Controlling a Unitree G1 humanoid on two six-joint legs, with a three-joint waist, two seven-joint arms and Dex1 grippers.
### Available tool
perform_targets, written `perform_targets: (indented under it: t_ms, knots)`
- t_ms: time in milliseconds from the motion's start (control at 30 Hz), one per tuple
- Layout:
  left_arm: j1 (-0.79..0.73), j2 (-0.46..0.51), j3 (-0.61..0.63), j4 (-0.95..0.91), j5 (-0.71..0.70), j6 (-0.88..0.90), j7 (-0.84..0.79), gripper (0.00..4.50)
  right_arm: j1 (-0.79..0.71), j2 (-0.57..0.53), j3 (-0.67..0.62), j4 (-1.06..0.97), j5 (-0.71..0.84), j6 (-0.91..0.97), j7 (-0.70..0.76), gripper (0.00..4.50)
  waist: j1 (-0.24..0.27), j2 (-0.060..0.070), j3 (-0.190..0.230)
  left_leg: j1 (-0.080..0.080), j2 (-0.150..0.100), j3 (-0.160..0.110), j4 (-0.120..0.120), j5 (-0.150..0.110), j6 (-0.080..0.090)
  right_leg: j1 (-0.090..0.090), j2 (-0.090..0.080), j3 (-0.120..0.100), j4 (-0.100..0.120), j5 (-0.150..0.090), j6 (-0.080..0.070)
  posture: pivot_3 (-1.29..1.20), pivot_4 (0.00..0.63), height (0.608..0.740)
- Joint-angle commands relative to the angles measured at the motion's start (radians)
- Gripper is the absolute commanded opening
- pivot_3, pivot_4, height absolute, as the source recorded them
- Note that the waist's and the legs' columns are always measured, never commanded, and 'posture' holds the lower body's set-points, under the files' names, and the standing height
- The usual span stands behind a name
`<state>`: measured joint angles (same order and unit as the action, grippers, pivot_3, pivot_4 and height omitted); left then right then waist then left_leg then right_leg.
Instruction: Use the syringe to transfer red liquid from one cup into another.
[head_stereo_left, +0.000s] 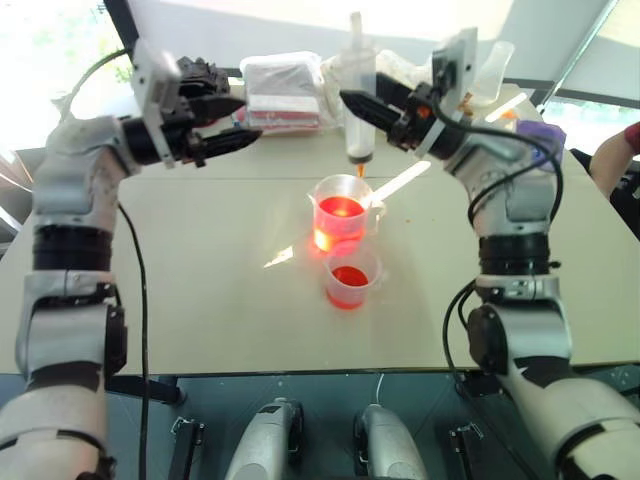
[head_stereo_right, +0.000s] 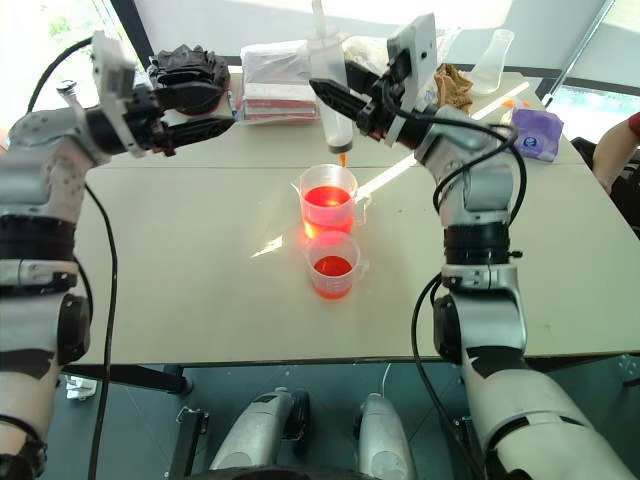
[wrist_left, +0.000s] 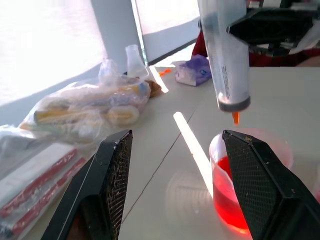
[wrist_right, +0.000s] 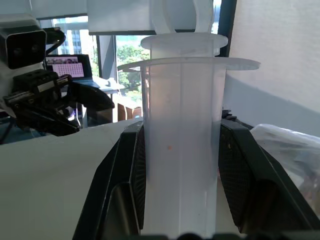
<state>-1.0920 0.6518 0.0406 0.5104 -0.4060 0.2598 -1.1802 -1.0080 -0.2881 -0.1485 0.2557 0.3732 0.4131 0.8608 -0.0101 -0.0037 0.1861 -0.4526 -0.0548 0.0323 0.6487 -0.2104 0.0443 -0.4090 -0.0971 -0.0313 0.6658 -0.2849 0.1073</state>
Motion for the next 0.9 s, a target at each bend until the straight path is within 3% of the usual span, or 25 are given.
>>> perform_targets:
  t_ms: [33,367,900]
  knots:
    - [-0.118,-0.018,0.003,0.059,0.024,-0.052,-0.024,3.01,0.024,0.017,-0.012,-0.118,0.067,0.039,-0.045,1.49,-0.002,0.000,0.000,0.000,0.000,0.000,0.000,0.000,0.000,0.000,0.000,0.000,0.000,0.000,0.000,0.00,0.150,0.740]
    - [-0.309,-0.147,0.006,0.237,0.039,-0.140,-0.055,3.01,0.099,0.053,0.025,-0.211,0.119,0.104,-0.127,1.49,-0.003,0.000,0.000,0.000,0.001,0.000,0.000,0.000,0.001,0.000,0.001,0.000,0.001,0.000,0.000,0.00,0.150,0.740]
    - [-0.348,-0.244,-0.033,0.429,0.170,-0.341,-0.070,3.01,0.158,0.075,0.107,-0.267,0.111,0.084,-0.158,1.49,-0.001,0.000,0.000,0.000,0.001,0.000,0.001,0.000,0.002,0.000,0.001,-0.001,0.001,0.000,0.000,0.00,0.150,0.740]
